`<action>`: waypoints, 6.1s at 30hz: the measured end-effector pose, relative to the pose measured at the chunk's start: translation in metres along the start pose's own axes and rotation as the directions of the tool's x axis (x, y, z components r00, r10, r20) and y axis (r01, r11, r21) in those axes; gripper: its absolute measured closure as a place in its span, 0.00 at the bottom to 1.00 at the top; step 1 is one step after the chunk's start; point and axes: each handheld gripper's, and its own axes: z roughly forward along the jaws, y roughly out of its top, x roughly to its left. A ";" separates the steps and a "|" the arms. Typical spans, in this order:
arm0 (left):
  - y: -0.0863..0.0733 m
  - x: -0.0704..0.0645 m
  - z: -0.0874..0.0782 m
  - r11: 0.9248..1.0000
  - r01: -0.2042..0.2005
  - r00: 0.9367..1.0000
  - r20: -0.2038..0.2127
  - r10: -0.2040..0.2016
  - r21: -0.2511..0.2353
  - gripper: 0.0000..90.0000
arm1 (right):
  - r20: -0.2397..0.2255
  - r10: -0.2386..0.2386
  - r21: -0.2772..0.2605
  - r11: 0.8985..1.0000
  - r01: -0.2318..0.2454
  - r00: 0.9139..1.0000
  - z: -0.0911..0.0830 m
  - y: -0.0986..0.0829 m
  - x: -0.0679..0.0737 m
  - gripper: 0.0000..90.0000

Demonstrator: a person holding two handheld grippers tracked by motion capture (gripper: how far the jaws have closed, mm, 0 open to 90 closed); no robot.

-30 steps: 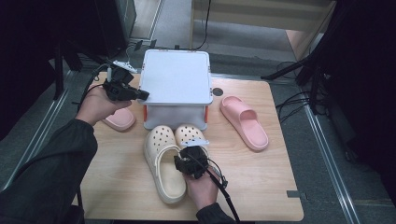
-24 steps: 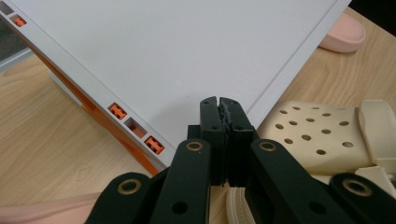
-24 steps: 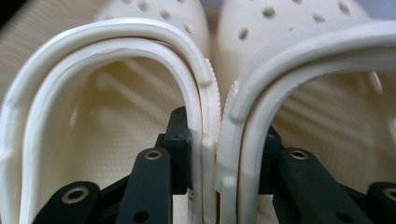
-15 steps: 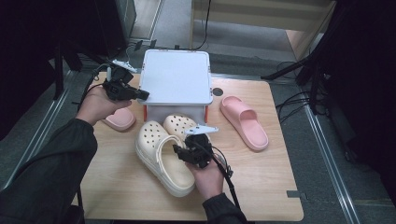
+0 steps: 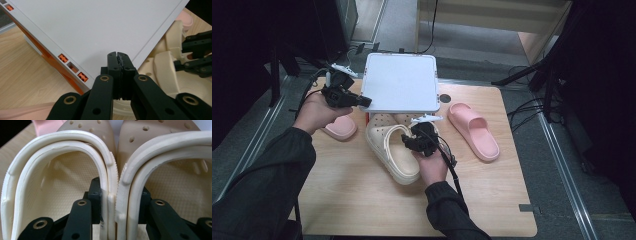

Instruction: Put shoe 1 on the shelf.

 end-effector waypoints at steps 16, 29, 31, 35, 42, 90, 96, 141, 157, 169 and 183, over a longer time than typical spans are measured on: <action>0.000 0.000 0.000 1.000 0.005 1.000 0.004 -0.005 -0.003 0.99 | 0.074 0.065 -0.065 0.996 -0.061 0.995 0.030 0.012 -0.007 0.75; -0.001 0.001 0.000 1.000 0.005 1.000 0.006 -0.005 -0.005 0.99 | 0.144 0.054 -0.083 0.996 -0.042 0.988 0.045 0.006 0.002 0.73; -0.001 0.001 0.000 1.000 0.006 1.000 0.007 -0.006 -0.006 0.99 | 0.132 0.051 -0.097 0.995 -0.038 0.990 0.043 0.004 0.000 0.71; -0.001 0.001 0.000 1.000 0.008 1.000 0.007 -0.008 -0.006 0.99 | 0.103 0.055 -0.107 0.993 -0.044 0.993 0.037 0.006 -0.001 0.66; -0.001 0.000 0.000 1.000 0.011 1.000 0.003 -0.011 -0.003 0.99 | 0.078 0.042 -0.102 0.994 -0.034 0.996 0.016 0.003 -0.005 0.64; 0.001 -0.001 0.000 1.000 0.022 1.000 -0.009 -0.022 0.011 0.99 | -0.180 -0.220 0.019 0.974 0.227 0.959 -0.022 -0.086 0.021 1.00; 0.001 -0.002 0.000 1.000 0.022 1.000 -0.011 -0.022 0.012 0.99 | -0.171 -0.221 0.007 0.974 0.226 0.960 -0.019 -0.081 0.026 1.00; 0.002 -0.001 0.000 0.999 0.029 1.000 -0.011 -0.029 0.016 0.99 | -0.090 -0.096 -0.034 0.995 0.094 0.991 0.054 -0.008 0.044 1.00; 0.003 -0.003 0.000 0.999 0.041 0.999 -0.018 -0.041 0.022 0.99 | -0.140 -0.142 -0.070 0.989 0.134 0.980 -0.037 -0.047 0.013 1.00; 0.003 -0.004 0.000 0.999 0.037 0.999 -0.024 -0.036 0.030 0.99 | -0.161 -0.176 -0.015 0.984 0.176 0.971 -0.066 -0.076 -0.023 1.00; 0.002 -0.002 0.000 0.999 0.043 0.999 -0.015 -0.043 0.018 0.99 | -0.135 -0.146 0.044 0.987 0.153 0.980 -0.043 -0.080 -0.041 1.00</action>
